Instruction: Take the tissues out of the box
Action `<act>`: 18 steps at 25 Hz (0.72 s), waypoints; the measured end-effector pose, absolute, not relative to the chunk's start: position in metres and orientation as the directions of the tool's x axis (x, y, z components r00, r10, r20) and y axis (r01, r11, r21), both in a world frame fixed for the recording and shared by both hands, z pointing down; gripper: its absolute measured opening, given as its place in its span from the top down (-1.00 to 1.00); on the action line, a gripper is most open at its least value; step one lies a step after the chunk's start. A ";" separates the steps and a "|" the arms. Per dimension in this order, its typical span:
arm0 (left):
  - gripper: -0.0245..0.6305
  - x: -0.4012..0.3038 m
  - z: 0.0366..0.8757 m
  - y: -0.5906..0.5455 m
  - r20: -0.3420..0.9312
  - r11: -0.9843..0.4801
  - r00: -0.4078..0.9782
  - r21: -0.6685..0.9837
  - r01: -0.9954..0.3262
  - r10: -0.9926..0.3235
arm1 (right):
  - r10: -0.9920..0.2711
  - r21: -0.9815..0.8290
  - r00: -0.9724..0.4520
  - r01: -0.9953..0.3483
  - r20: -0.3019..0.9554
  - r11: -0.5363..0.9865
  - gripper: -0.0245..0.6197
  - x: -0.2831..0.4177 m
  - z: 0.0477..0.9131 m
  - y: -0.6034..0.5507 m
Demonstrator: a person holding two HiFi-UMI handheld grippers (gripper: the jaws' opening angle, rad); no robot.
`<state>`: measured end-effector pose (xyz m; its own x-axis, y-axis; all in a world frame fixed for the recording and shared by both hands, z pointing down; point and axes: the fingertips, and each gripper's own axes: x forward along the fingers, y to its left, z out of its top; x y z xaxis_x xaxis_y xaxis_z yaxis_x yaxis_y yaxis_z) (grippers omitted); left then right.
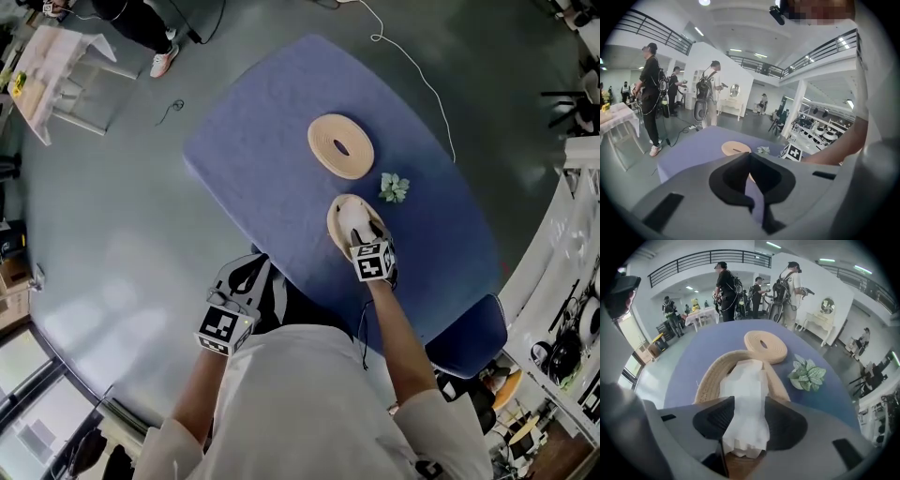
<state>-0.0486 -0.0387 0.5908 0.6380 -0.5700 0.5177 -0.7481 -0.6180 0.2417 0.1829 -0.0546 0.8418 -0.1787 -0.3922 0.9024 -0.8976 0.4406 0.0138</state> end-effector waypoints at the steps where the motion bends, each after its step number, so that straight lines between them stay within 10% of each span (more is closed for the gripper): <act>1: 0.90 -0.050 0.591 -0.038 0.517 -0.615 0.636 0.242 -0.750 -0.573 | -0.374 0.009 -0.178 -0.895 0.910 0.447 0.24 0.182 0.846 -0.054; 7: 0.90 -0.053 0.596 -0.034 0.533 -0.612 0.629 0.240 -0.753 -0.565 | -0.327 0.029 -0.156 -0.868 0.932 0.496 0.66 0.177 0.853 -0.053; 18: 0.90 -0.071 0.587 -0.044 0.490 -0.619 0.637 0.226 -0.752 -0.596 | -0.551 -0.003 -0.226 -0.927 0.803 0.376 0.79 0.176 0.772 -0.058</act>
<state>-0.0708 -0.0443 0.5869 0.6369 -0.5956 0.4895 -0.7524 -0.6186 0.2263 0.1756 -0.0576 0.7716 -0.2259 -0.5514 0.8031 -0.9267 0.3758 -0.0026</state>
